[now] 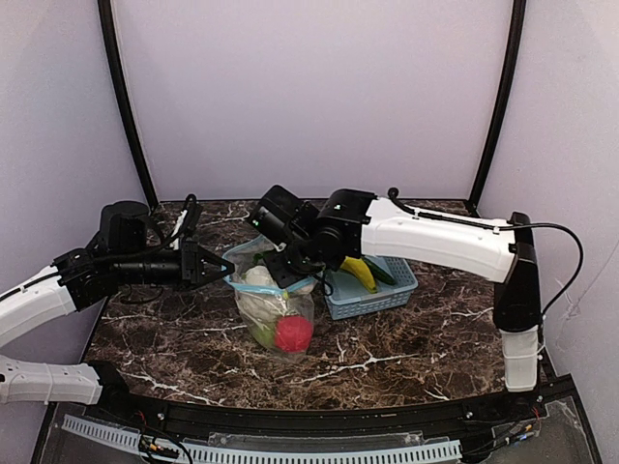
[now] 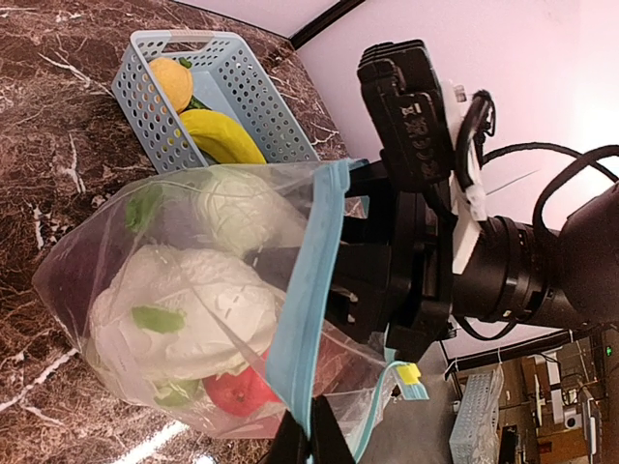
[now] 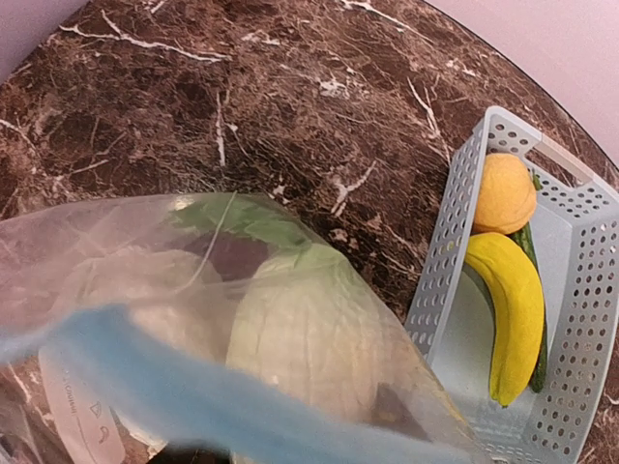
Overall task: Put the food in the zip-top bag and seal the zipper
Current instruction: Adjust the fake vegetable in the zipper food storage bag.
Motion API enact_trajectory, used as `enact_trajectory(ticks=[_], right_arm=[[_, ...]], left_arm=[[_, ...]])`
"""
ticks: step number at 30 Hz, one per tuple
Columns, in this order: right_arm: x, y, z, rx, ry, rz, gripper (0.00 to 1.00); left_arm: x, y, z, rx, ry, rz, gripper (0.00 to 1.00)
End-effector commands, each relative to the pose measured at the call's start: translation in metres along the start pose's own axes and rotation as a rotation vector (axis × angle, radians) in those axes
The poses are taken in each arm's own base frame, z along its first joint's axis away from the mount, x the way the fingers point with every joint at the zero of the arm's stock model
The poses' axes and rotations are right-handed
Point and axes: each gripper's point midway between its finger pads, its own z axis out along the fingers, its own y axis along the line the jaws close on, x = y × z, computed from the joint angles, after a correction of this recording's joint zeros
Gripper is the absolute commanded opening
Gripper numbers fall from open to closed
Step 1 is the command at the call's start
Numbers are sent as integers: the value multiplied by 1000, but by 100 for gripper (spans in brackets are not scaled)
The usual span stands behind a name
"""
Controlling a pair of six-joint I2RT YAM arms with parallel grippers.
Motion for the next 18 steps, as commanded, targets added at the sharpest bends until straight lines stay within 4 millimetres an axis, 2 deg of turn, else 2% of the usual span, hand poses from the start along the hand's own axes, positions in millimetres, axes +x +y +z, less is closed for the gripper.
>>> enact_trajectory(ticks=[1, 6, 10, 13, 18], right_arm=[[26, -27, 15, 116, 100, -10, 30], [26, -20, 20, 78, 108, -22, 35], [27, -16, 22, 60, 116, -23, 47], [22, -15, 13, 41, 103, -23, 56], [3, -12, -16, -28, 48, -1, 69]], left_arm=[[-9, -9, -7, 9, -27, 34, 1], [-9, -9, -5, 10, -25, 35, 1], [-9, -8, -3, 10, -18, 32, 1], [-10, -7, -3, 7, -21, 34, 1], [-10, -7, -1, 9, -17, 32, 1]])
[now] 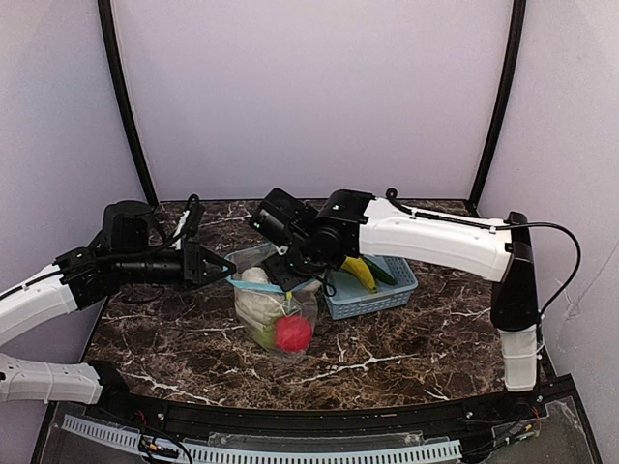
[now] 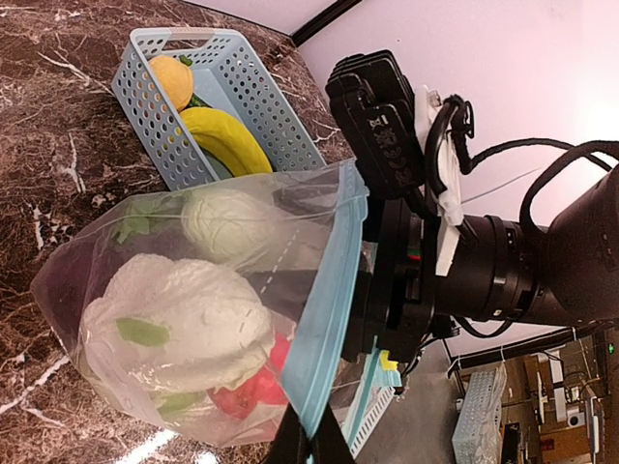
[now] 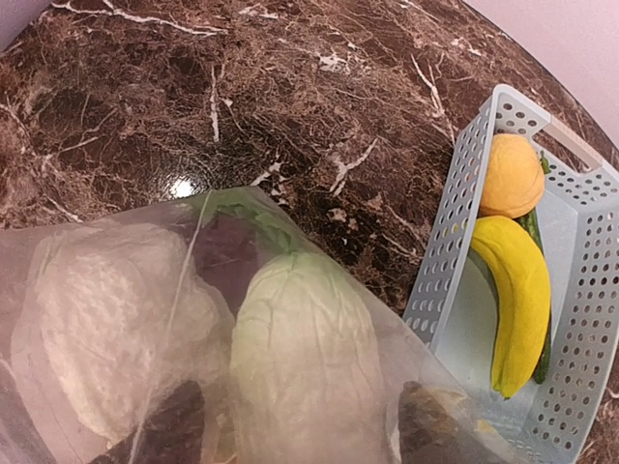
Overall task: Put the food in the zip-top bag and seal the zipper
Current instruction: Adjust the fake vegetable in the zipper food storage bag.
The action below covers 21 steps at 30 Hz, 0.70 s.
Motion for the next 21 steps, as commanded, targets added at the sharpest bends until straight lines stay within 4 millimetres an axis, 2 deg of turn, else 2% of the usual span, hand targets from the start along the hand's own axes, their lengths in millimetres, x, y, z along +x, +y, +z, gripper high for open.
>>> enact_trajectory(ticks=[1, 8, 13, 17, 21], right_arm=[[-13, -6, -34, -61, -31, 17, 71], [-37, 11, -86, -265, -138, 64, 83], [-45, 8, -114, -329, -204, 97, 85], [-39, -11, -110, -244, -214, 117, 85], [-25, -31, -91, -160, -171, 148, 80]], left_arm=[[-9, -9, -2, 17, -19, 26, 1], [-9, -8, 1, 20, -15, 21, 1], [-9, -7, 1, 20, -14, 19, 1], [-9, -7, 1, 22, -15, 19, 1], [-9, -9, 1, 28, -17, 20, 1]])
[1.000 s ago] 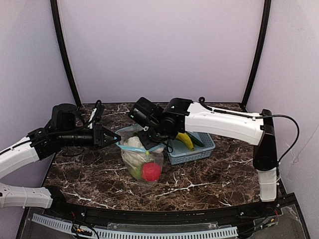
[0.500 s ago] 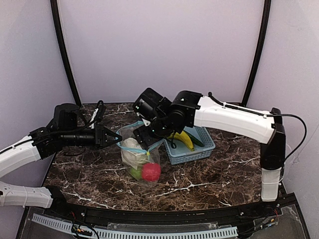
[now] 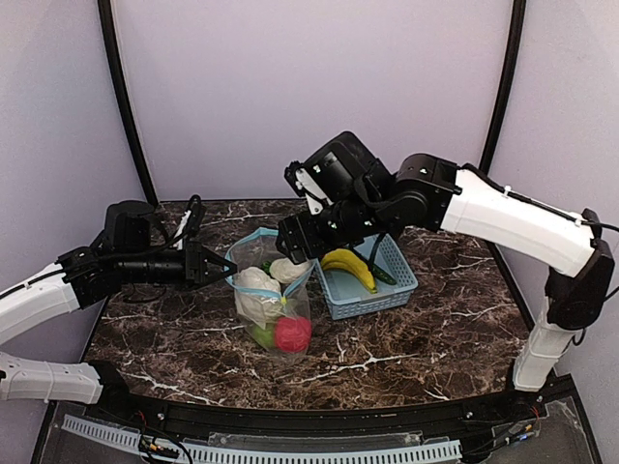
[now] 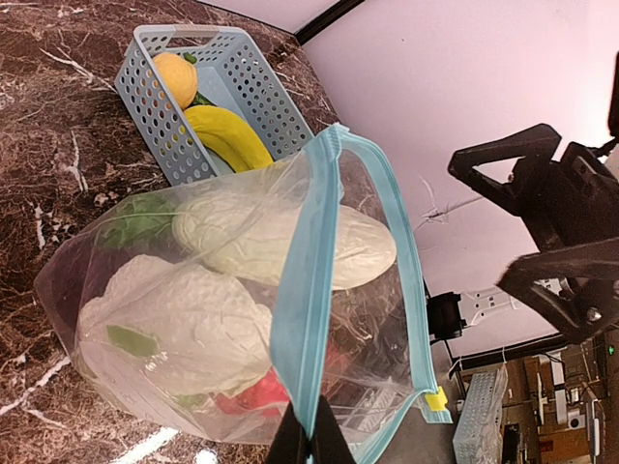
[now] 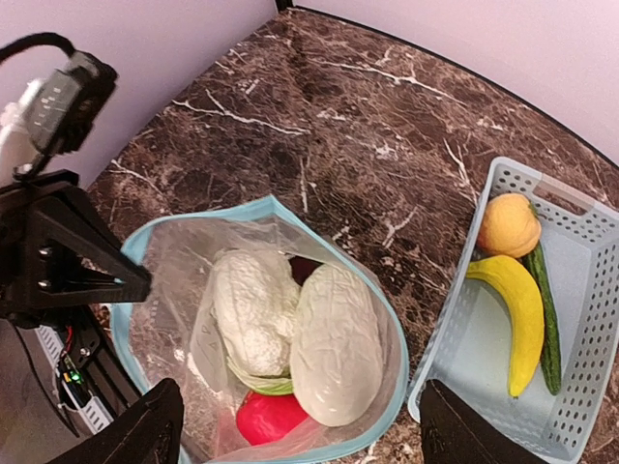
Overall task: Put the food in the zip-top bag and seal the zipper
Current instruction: Adjust the fake vegetable in the zipper food storage bag, then adjust the zipper food storage bag at the center of the board.
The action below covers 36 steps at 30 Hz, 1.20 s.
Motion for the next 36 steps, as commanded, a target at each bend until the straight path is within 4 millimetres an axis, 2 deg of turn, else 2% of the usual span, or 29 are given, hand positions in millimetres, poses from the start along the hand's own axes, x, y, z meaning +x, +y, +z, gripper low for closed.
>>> enact_trajectory(ticks=[1, 6, 9, 15, 18, 19, 23, 26, 32, 36], right_arm=[[18, -33, 19, 120, 39, 44, 78], [30, -45, 34, 172, 76, 55, 64], [35, -49, 40, 193, 92, 53, 53], [37, -48, 50, 195, 116, 35, 24], [27, -42, 45, 173, 103, 24, 4], [20, -39, 39, 159, 92, 23, 0], [-21, -11, 1, 69, -21, -5, 0], [-34, 1, -15, 4, -78, -8, 0], [-5, -9, 15, 60, 13, 7, 0], [3, -12, 22, 83, 49, 7, 0]], left_arm=[[-10, -12, -3, 35, -24, 27, 1], [-9, -12, -4, 36, -23, 23, 1], [-8, -12, -6, 33, -27, 23, 1], [-7, -12, -9, 31, -30, 23, 1], [-8, -13, -10, 34, -33, 26, 1], [-9, -14, -10, 34, -33, 27, 1], [-19, -27, -15, 42, -43, 55, 1], [-27, -35, -19, 49, -62, 72, 1], [-24, -30, -13, 53, -52, 57, 1], [-17, -22, -9, 41, -37, 41, 1]])
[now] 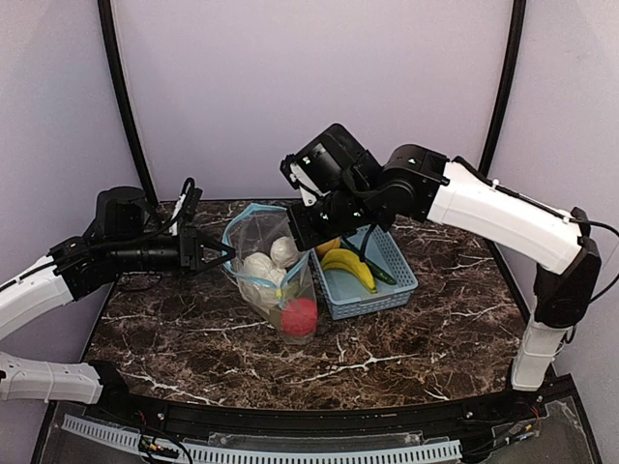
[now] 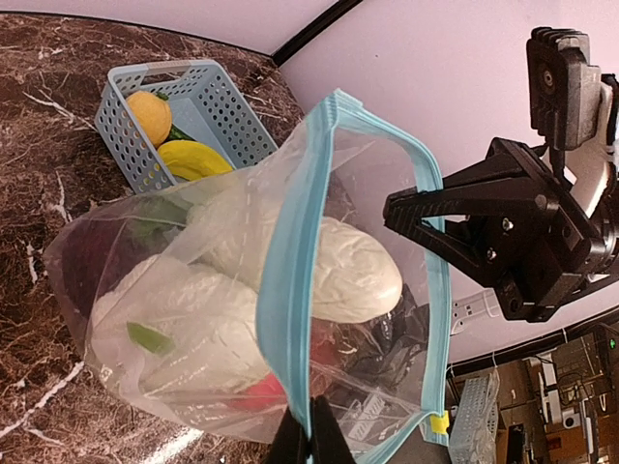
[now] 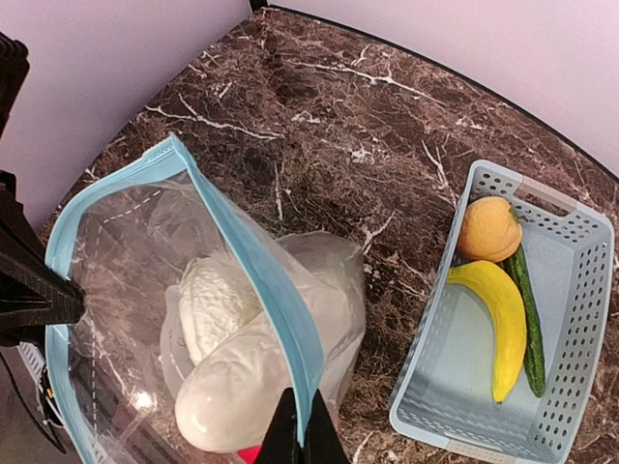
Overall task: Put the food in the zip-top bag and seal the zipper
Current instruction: Adjust the zipper food storage bag at the center of the board.
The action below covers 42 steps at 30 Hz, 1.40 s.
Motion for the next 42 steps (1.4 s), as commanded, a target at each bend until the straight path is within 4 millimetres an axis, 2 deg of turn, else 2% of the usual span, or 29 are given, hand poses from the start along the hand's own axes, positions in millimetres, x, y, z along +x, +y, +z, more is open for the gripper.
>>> enact_trajectory(ticks=[1, 3, 6, 9, 12, 15, 19, 23, 26, 30, 37, 42], right_arm=[[13, -2, 14, 25, 47, 3, 0], [11, -2, 11, 23, 39, 3, 1], [7, -2, 7, 19, 25, 4, 12], [5, -3, 2, 16, 14, 6, 24], [3, -5, -6, 19, 1, 13, 42], [0, -13, -17, 41, -22, 21, 61], [-2, -28, -35, 91, -55, 26, 73], [2, -53, -52, 170, -80, 39, 83], [10, -79, -54, 219, -64, 74, 82], [29, -114, -42, 259, -1, 118, 76], [56, -162, 2, 268, 108, 146, 67], [76, -197, 42, 253, 191, 177, 60]], left_arm=[[8, 10, 3, -7, 12, -9, 1], [12, 14, 4, -14, 18, -19, 1], [16, 19, 5, -20, 20, -30, 1], [17, 20, 4, -23, 17, -30, 1], [19, 23, 3, -34, 16, -31, 1], [21, 27, 1, -50, 14, -35, 1], [22, 30, -2, -69, 9, -29, 1], [24, 32, -5, -81, 8, -31, 1], [24, 33, -7, -87, 0, -32, 1], [24, 32, -8, -82, -4, -34, 1], [23, 25, -9, -50, -5, -6, 1], [21, 21, -13, -45, -13, 13, 1]])
